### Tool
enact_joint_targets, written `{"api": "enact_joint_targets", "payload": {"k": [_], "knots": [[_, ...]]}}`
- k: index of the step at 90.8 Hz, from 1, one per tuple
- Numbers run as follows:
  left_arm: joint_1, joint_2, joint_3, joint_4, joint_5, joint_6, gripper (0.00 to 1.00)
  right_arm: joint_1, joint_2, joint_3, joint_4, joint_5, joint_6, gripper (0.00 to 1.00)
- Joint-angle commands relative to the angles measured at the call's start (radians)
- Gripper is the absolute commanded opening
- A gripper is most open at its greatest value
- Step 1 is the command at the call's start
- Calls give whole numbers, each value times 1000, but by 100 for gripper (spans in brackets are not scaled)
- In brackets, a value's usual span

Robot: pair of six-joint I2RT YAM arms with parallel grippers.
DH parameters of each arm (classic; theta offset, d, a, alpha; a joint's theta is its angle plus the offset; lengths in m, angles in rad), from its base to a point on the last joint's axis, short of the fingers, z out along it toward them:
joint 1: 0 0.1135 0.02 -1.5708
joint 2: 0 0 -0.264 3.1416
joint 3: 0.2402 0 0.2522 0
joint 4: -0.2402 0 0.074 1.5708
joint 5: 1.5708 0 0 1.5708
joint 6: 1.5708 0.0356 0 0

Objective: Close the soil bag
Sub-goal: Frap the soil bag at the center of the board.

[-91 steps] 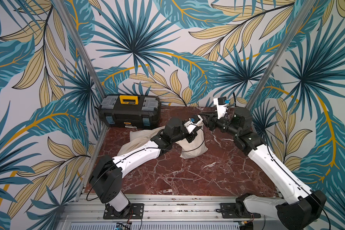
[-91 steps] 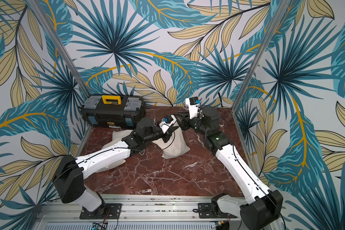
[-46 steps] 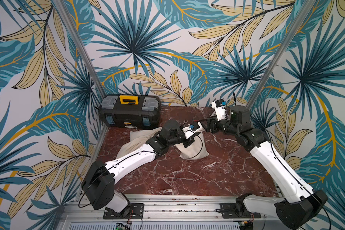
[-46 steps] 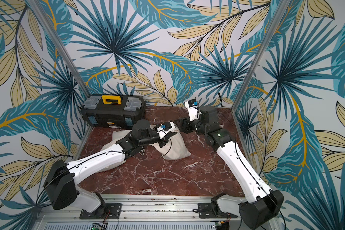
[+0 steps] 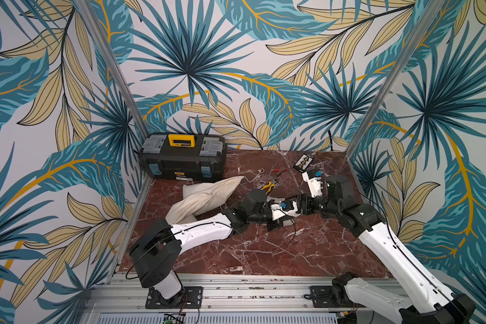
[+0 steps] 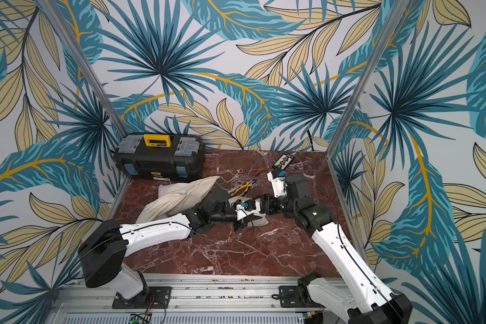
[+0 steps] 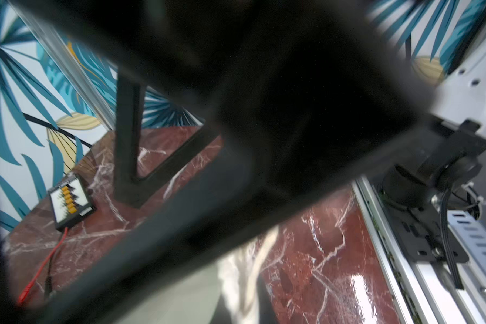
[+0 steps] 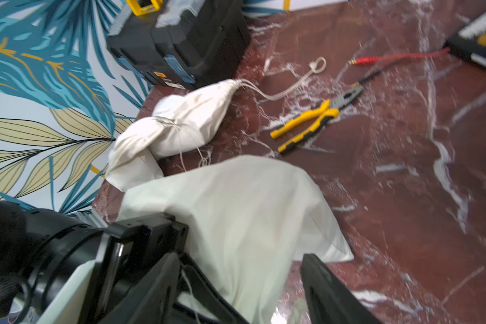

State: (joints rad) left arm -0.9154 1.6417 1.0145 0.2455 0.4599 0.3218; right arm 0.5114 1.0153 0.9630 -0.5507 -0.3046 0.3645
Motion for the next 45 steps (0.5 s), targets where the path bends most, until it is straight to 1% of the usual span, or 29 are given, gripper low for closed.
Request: {"api": "enact_joint_targets", "payload": {"k": [1, 10, 22, 35, 45], "knots": [[-16, 76, -37, 70, -136, -7, 0, 12, -38, -135, 85, -5, 110, 73], [-16, 158, -67, 150, -249, -41, 0, 12, -84, -244, 161, 33, 161, 72], [-17, 268, -64, 191, -332, -53, 0, 12, -101, -333, 219, 82, 199, 73], [-16, 277, -68, 194, -388, -40, 0, 10, -166, -351, 241, 134, 172, 74], [-9, 262, -52, 147, -422, -21, 0, 10, -196, -367, 182, 238, 118, 74]]}}
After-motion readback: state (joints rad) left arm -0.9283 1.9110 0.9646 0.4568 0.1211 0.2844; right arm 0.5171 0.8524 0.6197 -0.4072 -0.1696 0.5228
